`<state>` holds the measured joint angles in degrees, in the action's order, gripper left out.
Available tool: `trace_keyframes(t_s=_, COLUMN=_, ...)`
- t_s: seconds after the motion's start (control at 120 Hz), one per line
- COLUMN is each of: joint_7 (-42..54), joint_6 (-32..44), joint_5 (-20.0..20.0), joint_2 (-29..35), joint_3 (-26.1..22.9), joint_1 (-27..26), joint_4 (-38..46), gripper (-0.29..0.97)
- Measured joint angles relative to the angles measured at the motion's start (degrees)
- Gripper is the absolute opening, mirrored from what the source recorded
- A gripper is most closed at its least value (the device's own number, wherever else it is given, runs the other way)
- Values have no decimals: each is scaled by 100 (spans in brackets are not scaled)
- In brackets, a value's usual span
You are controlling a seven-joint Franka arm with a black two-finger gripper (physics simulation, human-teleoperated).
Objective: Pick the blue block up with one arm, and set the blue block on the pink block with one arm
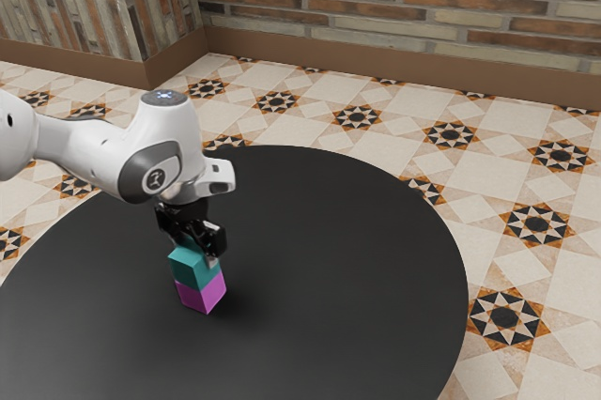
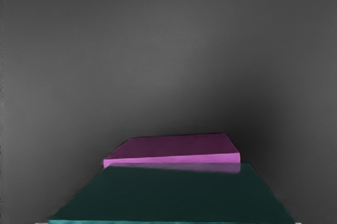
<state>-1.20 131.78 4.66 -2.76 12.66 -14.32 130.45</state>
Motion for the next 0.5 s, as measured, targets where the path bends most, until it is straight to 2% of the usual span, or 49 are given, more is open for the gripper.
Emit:
trace_keyframes(t_s=0.217, joint_7=92, joint_6=-3, joint_5=-12, joint_2=34, joint_3=-3, joint_1=1, joint_4=-12, gripper=62)
trace_keyframes(t_s=0.35, joint_7=134, joint_6=-12, joint_5=10, joint_2=530, joint_3=-8, joint_1=-57, joint_4=-50, gripper=64)
trace_keyframes(t_s=0.5, joint_7=173, joint_6=-222, joint_5=12, joint_2=651, joint_3=-9, joint_1=-78, joint_4=-366, gripper=65)
